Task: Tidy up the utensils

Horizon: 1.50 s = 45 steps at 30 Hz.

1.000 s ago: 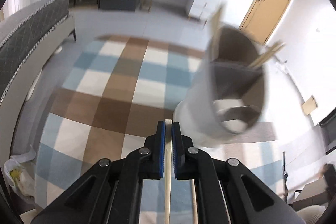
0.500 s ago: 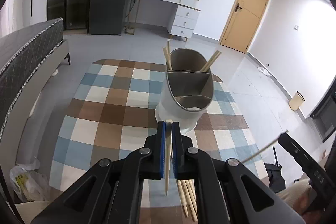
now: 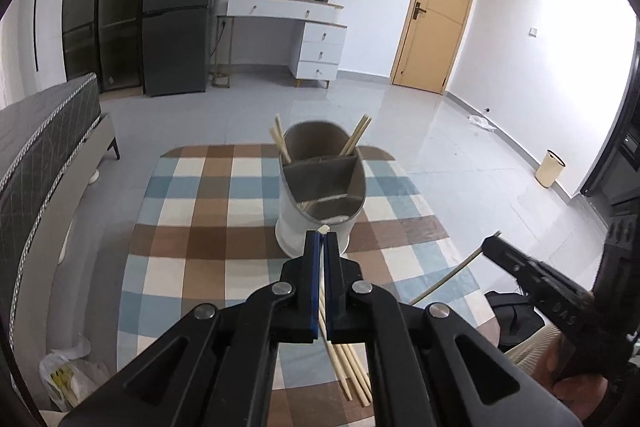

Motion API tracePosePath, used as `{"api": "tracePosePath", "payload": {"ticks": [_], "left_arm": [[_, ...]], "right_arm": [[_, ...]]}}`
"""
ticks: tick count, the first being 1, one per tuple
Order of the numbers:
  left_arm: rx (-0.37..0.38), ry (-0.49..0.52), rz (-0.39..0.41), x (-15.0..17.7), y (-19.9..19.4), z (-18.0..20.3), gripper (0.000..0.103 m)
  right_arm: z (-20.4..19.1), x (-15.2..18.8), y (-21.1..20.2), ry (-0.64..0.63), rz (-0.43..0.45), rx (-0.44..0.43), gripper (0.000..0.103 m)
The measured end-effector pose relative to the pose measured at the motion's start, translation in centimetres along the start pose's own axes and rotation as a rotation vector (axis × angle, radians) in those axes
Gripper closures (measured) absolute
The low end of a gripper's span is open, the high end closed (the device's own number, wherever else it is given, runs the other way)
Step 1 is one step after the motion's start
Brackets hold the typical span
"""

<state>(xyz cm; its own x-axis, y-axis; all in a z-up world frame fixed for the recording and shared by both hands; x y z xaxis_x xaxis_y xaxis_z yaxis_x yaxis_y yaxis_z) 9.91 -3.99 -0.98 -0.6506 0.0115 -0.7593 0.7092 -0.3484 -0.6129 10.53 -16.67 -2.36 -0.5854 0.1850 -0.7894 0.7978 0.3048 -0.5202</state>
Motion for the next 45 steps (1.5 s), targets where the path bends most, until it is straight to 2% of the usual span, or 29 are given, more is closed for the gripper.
{"api": "tracePosePath", "payload": {"ticks": [4,8,16,21,24,33,36,38,40,41,42,44,45], "left_arm": [[0.026,0.017,0.017,-1.2,-0.7,0.9,0.103],[0.041,-0.011,0.036,-2.0,-1.0,0.1,0.103],[0.037,-0.021,0.018,-1.7,-0.8,-1.0,0.103],[0.054,-0.022,0.026,-3.5,-1.4,-0.3,0.103],[0.064,-0.013,0.048,-5.3,-2.0,0.3,0.103],[0.095,0.018,0.123,-12.1,-2.2,1.4,0.103],[0.117,-0.001,0.138,-12.7,-1.8,0.6,0.103],[0.099,-0.003,0.141,-12.4,-1.4,-0.5,0.103],[0.084,-0.028,0.108,-11.2,-0.3,-2.2,0.103],[0.083,-0.040,0.082,-10.4,0.3,-2.9,0.102],[0.072,-0.050,0.052,-9.4,1.0,-3.7,0.096],[0.062,-0.072,-0.022,-6.4,3.1,-5.3,0.058],[0.073,-0.076,-0.055,-4.7,4.1,-5.7,0.053]], "right_arm": [[0.1,-0.6,-0.2,0.010,0.011,-0.006,0.099],[0.1,-1.2,-0.6,0.019,0.023,-0.017,0.099],[0.3,-1.2,-0.5,0.036,0.019,-0.028,0.099],[-0.2,-2.2,-0.4,0.033,0.027,-0.046,0.099],[-0.8,-3.9,-0.8,0.018,0.048,-0.064,0.099],[-3.7,-13.6,-1.2,-0.057,0.139,-0.099,0.099],[-4.8,-15.6,-0.5,-0.075,0.152,-0.109,0.099],[-5.2,-16.5,0.0,-0.076,0.160,-0.117,0.099],[-5.1,-16.6,0.4,-0.063,0.162,-0.131,0.099],[-4.9,-16.4,0.7,-0.050,0.159,-0.138,0.099],[-4.6,-16.1,0.9,-0.044,0.153,-0.144,0.099],[-3.7,-14.7,1.3,-0.027,0.139,-0.145,0.099],[-3.2,-14.1,1.3,-0.020,0.132,-0.141,0.099]]}}
Point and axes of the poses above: each gripper's, at about its wrist camera, not at the fingertips, and y roughly the way its jaws point, z to its right, x to its underside, the point moved 10 cm from there along y, roughly the way its jaws point, and after that the axes turned 7 degrees about x, right-handed, at the moved point
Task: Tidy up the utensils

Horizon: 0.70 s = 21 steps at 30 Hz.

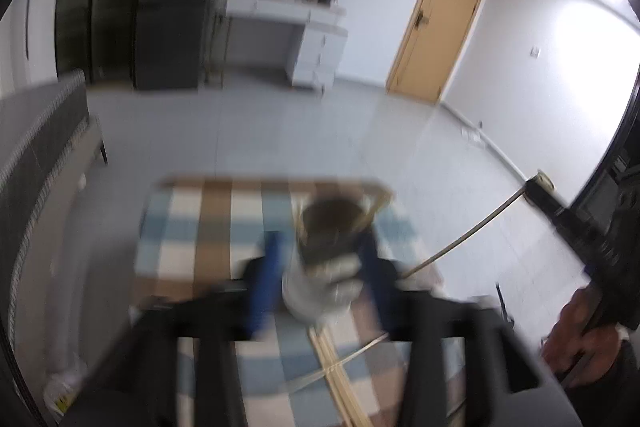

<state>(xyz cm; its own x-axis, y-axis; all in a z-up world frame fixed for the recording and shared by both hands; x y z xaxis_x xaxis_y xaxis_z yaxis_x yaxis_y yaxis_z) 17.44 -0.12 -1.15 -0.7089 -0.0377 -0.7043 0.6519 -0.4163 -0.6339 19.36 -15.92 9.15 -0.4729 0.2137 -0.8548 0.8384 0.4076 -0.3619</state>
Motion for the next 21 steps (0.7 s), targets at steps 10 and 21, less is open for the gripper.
{"api": "tracePosePath", "payload": {"ticks": [10,21], "left_arm": [[0.024,0.168,-0.375,12.4,10.4,2.4,0.049],[0.070,0.507,-0.628,18.9,17.0,8.4,0.049]], "right_arm": [[9.0,6.5,-1.7,0.147,-0.092,0.151,0.099],[12.9,6.8,-3.3,0.188,-0.064,0.215,0.099]]}}
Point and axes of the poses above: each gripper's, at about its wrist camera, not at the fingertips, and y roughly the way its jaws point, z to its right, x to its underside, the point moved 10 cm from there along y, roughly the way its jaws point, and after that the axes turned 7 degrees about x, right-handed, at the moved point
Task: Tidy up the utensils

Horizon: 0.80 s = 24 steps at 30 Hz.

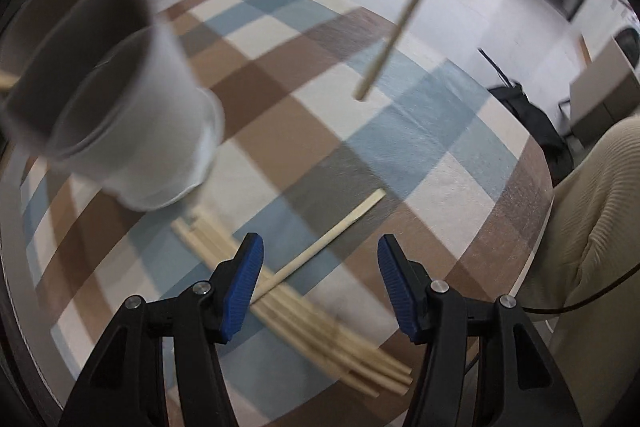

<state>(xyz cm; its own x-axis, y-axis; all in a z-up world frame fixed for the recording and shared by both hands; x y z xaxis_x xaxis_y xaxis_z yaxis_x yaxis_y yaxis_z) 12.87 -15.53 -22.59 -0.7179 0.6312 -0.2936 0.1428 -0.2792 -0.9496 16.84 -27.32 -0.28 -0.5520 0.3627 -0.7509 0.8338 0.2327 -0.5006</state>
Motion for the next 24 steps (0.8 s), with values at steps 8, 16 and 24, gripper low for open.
{"api": "tracePosePath", "payload": {"ticks": [8,16,24], "left_arm": [[0.028,0.077,-0.117,-1.0,4.0,2.0,0.049],[0.026,0.124,-0.122,-3.0,4.7,3.7,0.094],[-0.027,0.063,-0.060,-3.5,4.0,3.0,0.101]], "right_arm": [[2.1,-1.0,-0.8,0.066,0.030,0.006,0.099],[5.1,-2.0,-1.9,0.158,0.060,0.013,0.099],[5.3,-2.2,-2.1,0.166,0.067,0.010,0.099]]}}
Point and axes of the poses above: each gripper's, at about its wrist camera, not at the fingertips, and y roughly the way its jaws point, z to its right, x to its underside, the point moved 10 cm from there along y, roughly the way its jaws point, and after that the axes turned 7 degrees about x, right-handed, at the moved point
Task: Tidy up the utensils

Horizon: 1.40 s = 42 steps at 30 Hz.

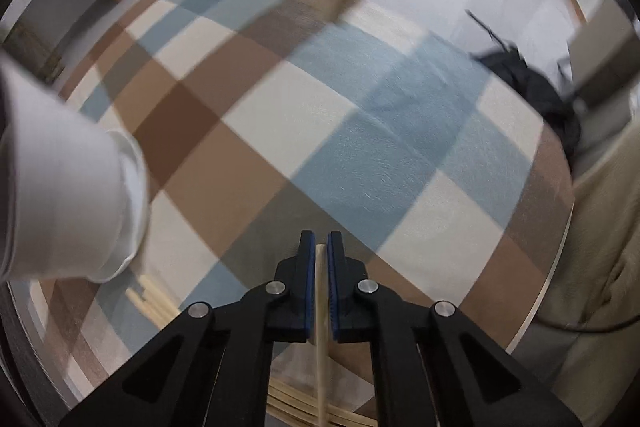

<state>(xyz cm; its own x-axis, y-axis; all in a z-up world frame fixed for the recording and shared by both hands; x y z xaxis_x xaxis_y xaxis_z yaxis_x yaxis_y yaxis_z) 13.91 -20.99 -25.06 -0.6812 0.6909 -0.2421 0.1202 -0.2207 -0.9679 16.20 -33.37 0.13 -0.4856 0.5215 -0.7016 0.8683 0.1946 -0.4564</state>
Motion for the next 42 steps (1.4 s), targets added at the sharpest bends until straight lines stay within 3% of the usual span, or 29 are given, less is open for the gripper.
{"api": "tracePosePath", "payload": {"ticks": [7,16,31,42], "left_arm": [[-0.001,-0.186,0.286,-1.4,-8.8,-2.7,0.101],[-0.022,-0.287,0.504,1.6,-18.5,-4.7,0.101],[-0.026,-0.357,0.630,2.1,-23.9,-7.0,0.101],[-0.032,-0.344,0.705,-0.2,-29.5,-8.8,0.102]], "right_arm": [[-0.9,0.6,0.0,-0.033,0.000,0.012,0.099],[-3.3,2.3,-0.2,-0.117,-0.009,0.022,0.099],[-10.8,5.8,-0.2,-0.278,-0.059,-0.025,0.099],[-17.9,3.6,1.1,-0.411,-0.036,-0.095,0.099]]}}
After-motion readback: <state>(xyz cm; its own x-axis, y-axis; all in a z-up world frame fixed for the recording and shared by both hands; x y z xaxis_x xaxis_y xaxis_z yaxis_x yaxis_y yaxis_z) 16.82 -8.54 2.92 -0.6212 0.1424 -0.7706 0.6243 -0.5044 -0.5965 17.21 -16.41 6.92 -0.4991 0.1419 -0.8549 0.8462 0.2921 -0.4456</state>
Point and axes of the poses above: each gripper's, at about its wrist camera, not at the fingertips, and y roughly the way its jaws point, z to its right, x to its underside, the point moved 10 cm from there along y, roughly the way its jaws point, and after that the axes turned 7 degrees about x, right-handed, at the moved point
